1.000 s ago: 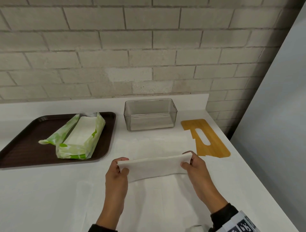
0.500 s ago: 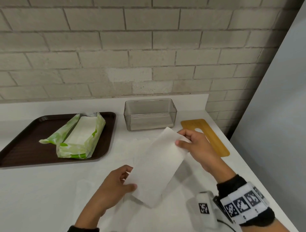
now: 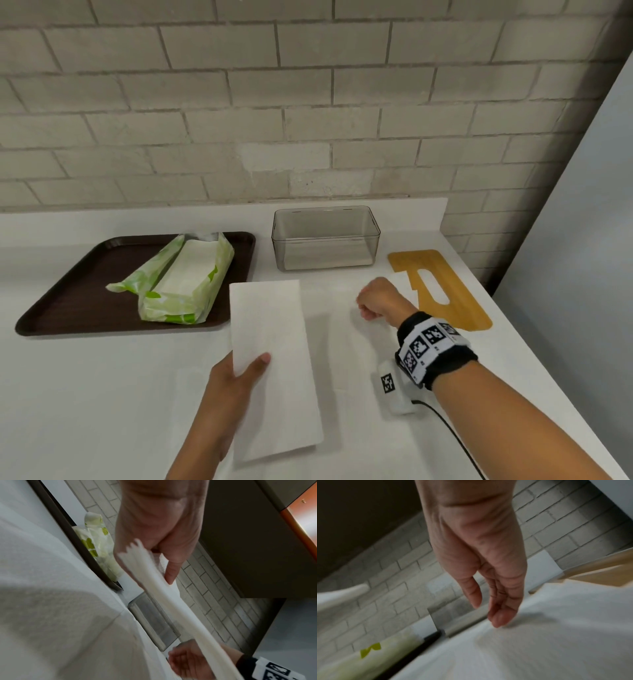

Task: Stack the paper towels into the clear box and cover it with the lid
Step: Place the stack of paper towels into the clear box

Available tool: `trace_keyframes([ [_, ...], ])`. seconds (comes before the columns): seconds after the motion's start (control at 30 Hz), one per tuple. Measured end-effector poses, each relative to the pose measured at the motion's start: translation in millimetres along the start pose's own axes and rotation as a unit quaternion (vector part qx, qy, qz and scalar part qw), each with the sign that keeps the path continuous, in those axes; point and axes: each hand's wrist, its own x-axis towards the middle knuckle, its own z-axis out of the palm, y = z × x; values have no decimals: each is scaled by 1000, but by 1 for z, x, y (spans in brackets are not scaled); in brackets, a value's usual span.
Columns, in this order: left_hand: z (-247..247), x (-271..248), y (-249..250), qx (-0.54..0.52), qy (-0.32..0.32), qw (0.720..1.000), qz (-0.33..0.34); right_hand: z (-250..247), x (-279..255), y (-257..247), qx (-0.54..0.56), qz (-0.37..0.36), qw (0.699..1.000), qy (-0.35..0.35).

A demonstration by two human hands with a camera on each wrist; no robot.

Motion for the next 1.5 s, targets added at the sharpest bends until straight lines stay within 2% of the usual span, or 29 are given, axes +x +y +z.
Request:
trace_keyframes([
  [0.07,-1,0,-1,-5,13,1000,3,10,6,8,-78,13,997,-4],
  [0.2,-2,-1,-1,-12,15,1000,13,28,10,10,-108,-13,994,-14],
  [0.27,-2,-1,-2,-16,12,1000,10,37,14,7,-57,-32,998,7],
  [0.37,-4,3,-4,-27,18,999,2,35,8,-2,75,-113,989,51],
  [0.47,-6,8,-5,-51,15,999,-10,12,-25,-22,251,-177,951,37],
  [0.57,-5,14,-3,-73,10,997,-21,-20,-67,-39,429,-220,876,-30],
  [0.63,-1,17,-1,-79,1,997,-26,-38,-97,-46,481,-277,830,-64],
  [0.7,5,18,3,-85,-16,996,-26,-41,-116,-51,493,-303,811,-84],
  [0.73,9,19,5,-91,-26,995,-29,-35,-120,-52,476,-301,823,-72],
  [0.77,13,18,9,-99,-36,994,-33,-25,-121,-52,429,-296,852,-39],
  [0.83,23,16,15,-114,-54,991,-39,0,-117,-47,263,-296,917,52],
  [0.93,33,13,24,-133,-69,987,-54,30,-101,-34,76,-267,953,125],
  [1.03,40,10,29,-163,-102,979,-69,37,-93,-26,35,-257,953,158],
  [1.1,44,8,31,-128,-118,984,-30,37,-94,-24,25,-269,950,155],
  [1.17,46,8,32,-106,-102,989,4,32,-96,-21,60,-263,954,132],
  [1.2,46,9,30,-100,-96,990,19,28,-97,-17,103,-247,958,102],
  [1.27,48,11,29,-79,-88,992,49,21,-100,-11,208,-192,959,-2],
  [1.33,50,11,29,-56,-73,991,97,17,-102,-5,299,-165,935,-95],
  [1.4,53,13,33,-40,-55,987,148,17,-106,-4,323,-208,920,-77],
  [1.5,60,11,44,-28,-40,976,212,15,-111,-10,312,-300,901,23],
])
